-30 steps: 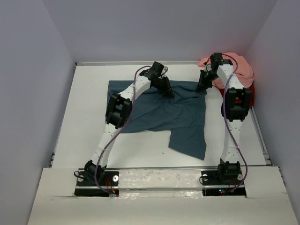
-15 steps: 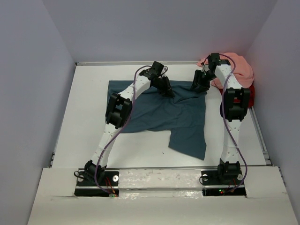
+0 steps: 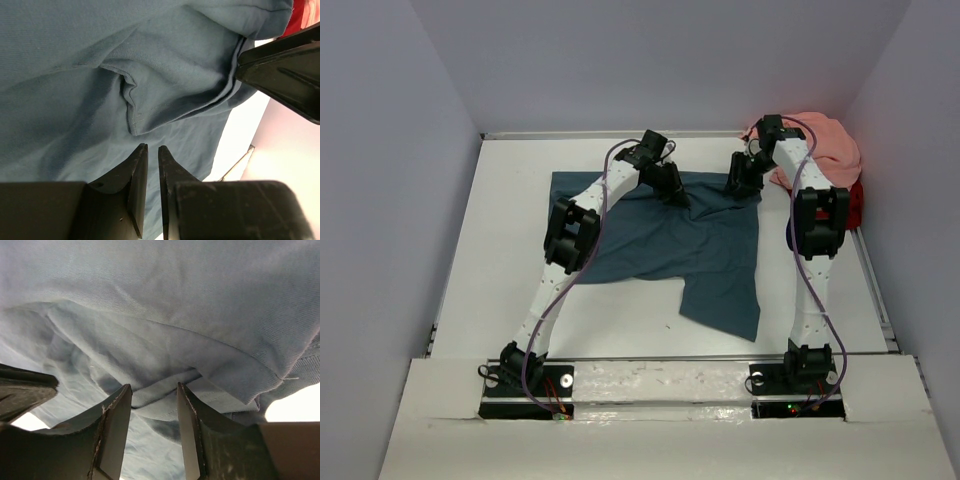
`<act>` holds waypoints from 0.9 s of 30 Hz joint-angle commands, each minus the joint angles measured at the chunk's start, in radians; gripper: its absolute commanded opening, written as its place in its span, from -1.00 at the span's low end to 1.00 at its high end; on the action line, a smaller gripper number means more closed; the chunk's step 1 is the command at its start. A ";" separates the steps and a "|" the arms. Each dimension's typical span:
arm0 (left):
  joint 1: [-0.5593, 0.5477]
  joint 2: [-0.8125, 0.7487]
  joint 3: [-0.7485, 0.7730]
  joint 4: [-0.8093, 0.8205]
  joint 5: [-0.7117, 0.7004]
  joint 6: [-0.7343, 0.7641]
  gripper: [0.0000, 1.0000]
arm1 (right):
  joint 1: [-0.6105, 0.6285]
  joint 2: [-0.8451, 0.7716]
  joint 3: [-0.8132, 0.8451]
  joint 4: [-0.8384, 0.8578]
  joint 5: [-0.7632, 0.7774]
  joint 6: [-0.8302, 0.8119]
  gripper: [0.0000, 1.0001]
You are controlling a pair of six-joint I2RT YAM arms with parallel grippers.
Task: Fold and stack the t-shirts
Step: Fold the flattened tshirt in 1/3 of the way
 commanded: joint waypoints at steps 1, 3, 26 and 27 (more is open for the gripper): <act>0.002 -0.009 0.029 -0.004 0.029 0.003 -0.51 | 0.005 -0.012 -0.022 -0.030 0.042 -0.025 0.00; 0.004 -0.009 0.030 -0.004 0.029 0.003 -0.51 | 0.005 -0.017 -0.028 -0.025 0.056 -0.035 0.03; 0.027 -0.015 0.012 -0.016 0.035 0.038 -0.51 | 0.014 0.054 0.065 -0.020 0.242 -0.117 0.15; 0.025 -0.017 0.011 -0.016 0.035 0.039 -0.51 | 0.014 0.052 0.064 -0.020 0.245 -0.119 0.15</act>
